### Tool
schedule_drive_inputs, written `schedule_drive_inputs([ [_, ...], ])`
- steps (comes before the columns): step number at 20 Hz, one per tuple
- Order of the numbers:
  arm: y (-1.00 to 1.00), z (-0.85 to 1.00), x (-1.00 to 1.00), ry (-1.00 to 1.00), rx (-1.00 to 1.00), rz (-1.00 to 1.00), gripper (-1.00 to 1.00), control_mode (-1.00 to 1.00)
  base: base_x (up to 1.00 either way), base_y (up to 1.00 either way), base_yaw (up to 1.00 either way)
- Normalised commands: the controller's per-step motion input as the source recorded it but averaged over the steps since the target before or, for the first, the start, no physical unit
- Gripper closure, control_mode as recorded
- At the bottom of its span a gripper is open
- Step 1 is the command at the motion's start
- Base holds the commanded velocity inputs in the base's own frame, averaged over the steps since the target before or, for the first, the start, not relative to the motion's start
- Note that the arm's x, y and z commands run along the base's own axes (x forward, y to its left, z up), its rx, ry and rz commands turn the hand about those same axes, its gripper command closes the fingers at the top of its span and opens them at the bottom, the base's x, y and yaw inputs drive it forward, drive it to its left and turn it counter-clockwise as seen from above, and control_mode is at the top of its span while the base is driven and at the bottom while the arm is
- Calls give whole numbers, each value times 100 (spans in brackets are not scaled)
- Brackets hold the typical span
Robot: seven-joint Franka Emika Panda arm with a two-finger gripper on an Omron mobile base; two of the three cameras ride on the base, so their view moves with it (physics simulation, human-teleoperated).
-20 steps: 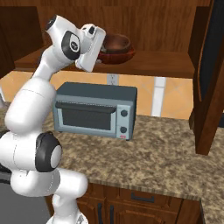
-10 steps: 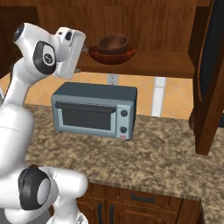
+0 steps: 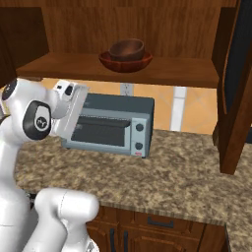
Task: Pick up the bowls on the counter and stack them on top of one another in the open cabinet. Place the smaller bowl on top of the larger bowl.
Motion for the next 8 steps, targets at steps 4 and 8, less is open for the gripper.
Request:
schedule_drive_inputs([
  [4, 0, -64, -7, 15, 2, 0, -100, -100, 0, 0, 0],
  [8, -3, 0, 0, 0, 1, 0, -100, -100, 0, 0, 0],
])
